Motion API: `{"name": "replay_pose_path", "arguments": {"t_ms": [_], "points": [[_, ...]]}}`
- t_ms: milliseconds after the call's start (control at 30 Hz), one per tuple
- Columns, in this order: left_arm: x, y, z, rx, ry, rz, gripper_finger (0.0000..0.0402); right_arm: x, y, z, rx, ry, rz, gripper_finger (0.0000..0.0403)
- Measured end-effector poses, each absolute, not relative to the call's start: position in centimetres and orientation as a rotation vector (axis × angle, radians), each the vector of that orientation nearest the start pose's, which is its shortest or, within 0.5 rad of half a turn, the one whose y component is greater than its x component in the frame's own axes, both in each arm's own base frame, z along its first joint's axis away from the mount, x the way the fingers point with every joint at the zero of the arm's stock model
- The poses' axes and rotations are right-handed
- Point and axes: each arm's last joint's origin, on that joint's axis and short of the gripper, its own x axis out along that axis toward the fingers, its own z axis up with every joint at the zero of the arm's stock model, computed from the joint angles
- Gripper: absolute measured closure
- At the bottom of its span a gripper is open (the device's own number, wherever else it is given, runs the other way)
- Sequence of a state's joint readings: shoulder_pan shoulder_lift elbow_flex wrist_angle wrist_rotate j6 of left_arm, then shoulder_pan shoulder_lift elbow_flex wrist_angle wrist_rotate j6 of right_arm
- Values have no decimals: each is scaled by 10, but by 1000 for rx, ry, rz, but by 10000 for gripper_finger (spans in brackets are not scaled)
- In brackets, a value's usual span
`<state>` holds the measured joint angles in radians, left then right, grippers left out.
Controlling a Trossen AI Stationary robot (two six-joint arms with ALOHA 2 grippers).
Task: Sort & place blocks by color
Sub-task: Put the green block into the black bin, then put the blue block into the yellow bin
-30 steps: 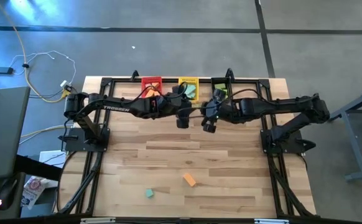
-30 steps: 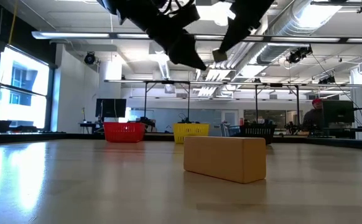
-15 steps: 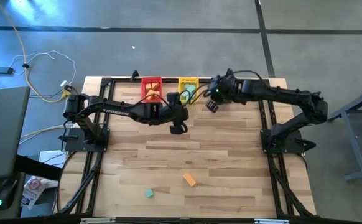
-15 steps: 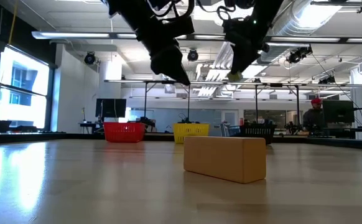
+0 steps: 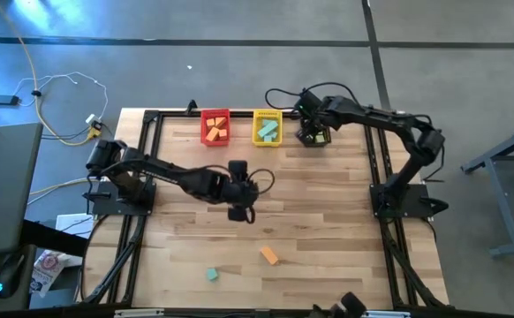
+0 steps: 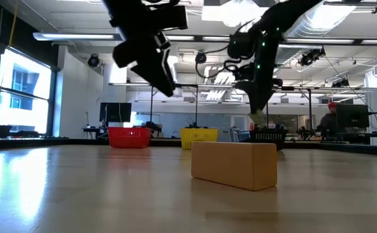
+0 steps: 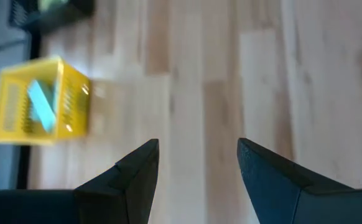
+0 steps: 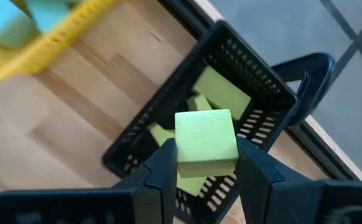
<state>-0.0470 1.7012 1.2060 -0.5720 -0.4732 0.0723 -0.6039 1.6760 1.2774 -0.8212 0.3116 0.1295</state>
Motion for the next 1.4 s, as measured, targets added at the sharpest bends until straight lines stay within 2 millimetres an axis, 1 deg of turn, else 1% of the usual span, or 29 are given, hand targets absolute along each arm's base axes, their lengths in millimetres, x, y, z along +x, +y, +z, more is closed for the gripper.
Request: {"name": "replay_pose_path", "arguments": {"t_ms": [100,233,433,567,700,833,1033,1233,1400], "points": [[338,-15,217,305,1094,353,200,266,-204,225,308,1229,-883,302],[330,-31,214,248,1143,351,200,263,-214,218,309,1240,-891,300],[321,-56,211,101,1192,297,200,258,-221,218,362,1221,-911,272],[317,-73,210,-29,1207,265,200,257,-222,218,368,1217,-921,249],[313,-88,209,-154,1220,250,200,258,-222,218,378,1210,-937,235],[309,-102,209,-195,1232,222,200,258,-222,218,381,1206,-931,230],[302,-122,209,-63,1255,65,200,260,-219,218,375,1206,-920,230],[294,-139,209,201,1250,-152,200,269,-208,223,345,1193,-885,229],[288,-154,209,380,1221,-306,200,283,-198,235,312,1155,-852,229]]}}
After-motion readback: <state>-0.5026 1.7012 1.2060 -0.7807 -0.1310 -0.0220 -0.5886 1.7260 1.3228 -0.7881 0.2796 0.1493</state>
